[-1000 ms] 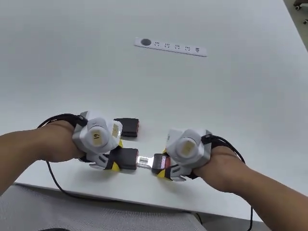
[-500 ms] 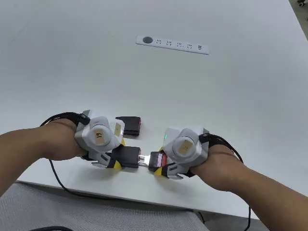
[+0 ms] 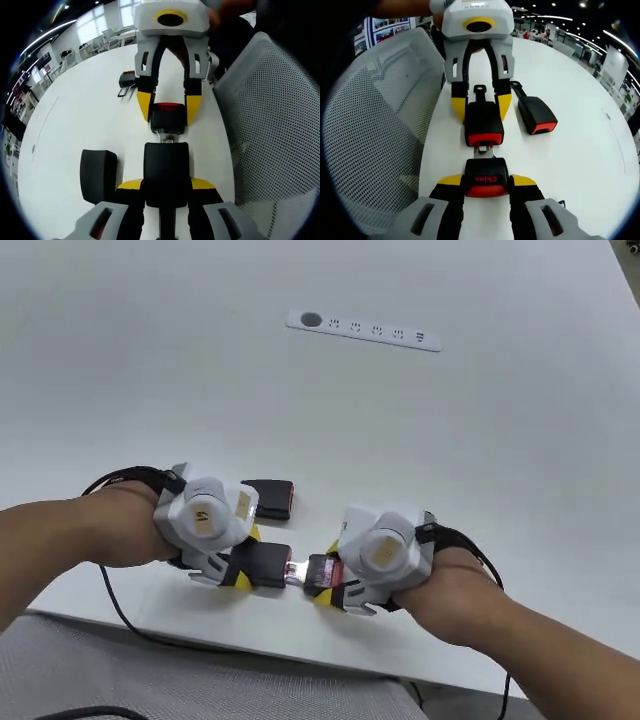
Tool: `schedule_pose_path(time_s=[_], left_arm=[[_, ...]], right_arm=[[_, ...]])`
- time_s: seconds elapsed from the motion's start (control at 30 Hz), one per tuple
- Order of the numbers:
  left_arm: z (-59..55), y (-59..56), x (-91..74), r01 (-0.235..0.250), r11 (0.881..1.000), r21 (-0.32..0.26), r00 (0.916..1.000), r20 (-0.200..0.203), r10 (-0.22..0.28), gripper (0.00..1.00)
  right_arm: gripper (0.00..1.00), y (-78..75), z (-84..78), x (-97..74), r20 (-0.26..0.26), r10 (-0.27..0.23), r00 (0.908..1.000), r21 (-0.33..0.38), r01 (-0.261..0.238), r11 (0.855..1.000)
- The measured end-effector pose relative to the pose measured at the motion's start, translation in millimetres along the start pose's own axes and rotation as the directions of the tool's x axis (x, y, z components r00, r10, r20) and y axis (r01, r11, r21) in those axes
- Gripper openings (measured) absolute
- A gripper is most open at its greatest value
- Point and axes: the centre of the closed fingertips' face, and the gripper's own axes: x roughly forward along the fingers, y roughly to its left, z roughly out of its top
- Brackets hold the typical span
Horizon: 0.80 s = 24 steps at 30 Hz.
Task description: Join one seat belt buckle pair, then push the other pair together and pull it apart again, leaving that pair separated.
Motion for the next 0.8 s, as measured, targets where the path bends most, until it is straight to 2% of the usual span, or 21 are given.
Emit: schedule_pose_path(time_s=[0.13, 0.3, 0.6, 0.63, 0.67, 0.8], left_arm=[[-1.7, 0.9, -0.7, -0.002, 1.0, -0.004, 0.9999, 0.015, 0.002, 0.33], [-1.3, 0.6, -0.3, -0.002, 1.0, -0.003, 0.9999, 0.015, 0.002, 0.33], [-0.2, 0.4, -1.5, -0.012, 1.0, -0.004, 0.9996, 0.023, 0.012, 0.33], [-1.8, 0.7, -2.1, -0.016, 1.0, -0.008, 0.9997, 0.019, 0.016, 0.33], [-0.3, 0.4, -1.6, -0.015, 1.0, -0.012, 0.9995, 0.028, 0.015, 0.33], [0.8, -0.6, -1.4, -0.019, 1.0, -0.013, 0.9993, 0.03, 0.02, 0.33]], right_arm=[[0.31, -0.2, 1.2, 1.1, -0.004, 0.002, 1.0, -0.003, -0.002, 1.0], [0.3, 0.7, 4.5, 2.6, -0.01, 0.002, 1.0, -0.013, -0.003, 1.0], [0.3, 1.7, 14.2, 9.1, 0.011, -0.011, 0.9999, 0.001, 0.011, 1.0], [0.3, 1.6, 23.9, 13.2, 0.046, 0.003, 0.999, -0.043, -0.001, 0.999], [0.3, 3.6, 19.5, 10.7, 0.015, -0.017, 0.9997, -0.002, 0.018, 1.0], [0.3, 5.9, 21.6, 8.3, 0.019, -0.013, 0.9997, -0.016, 0.013, 1.0]])
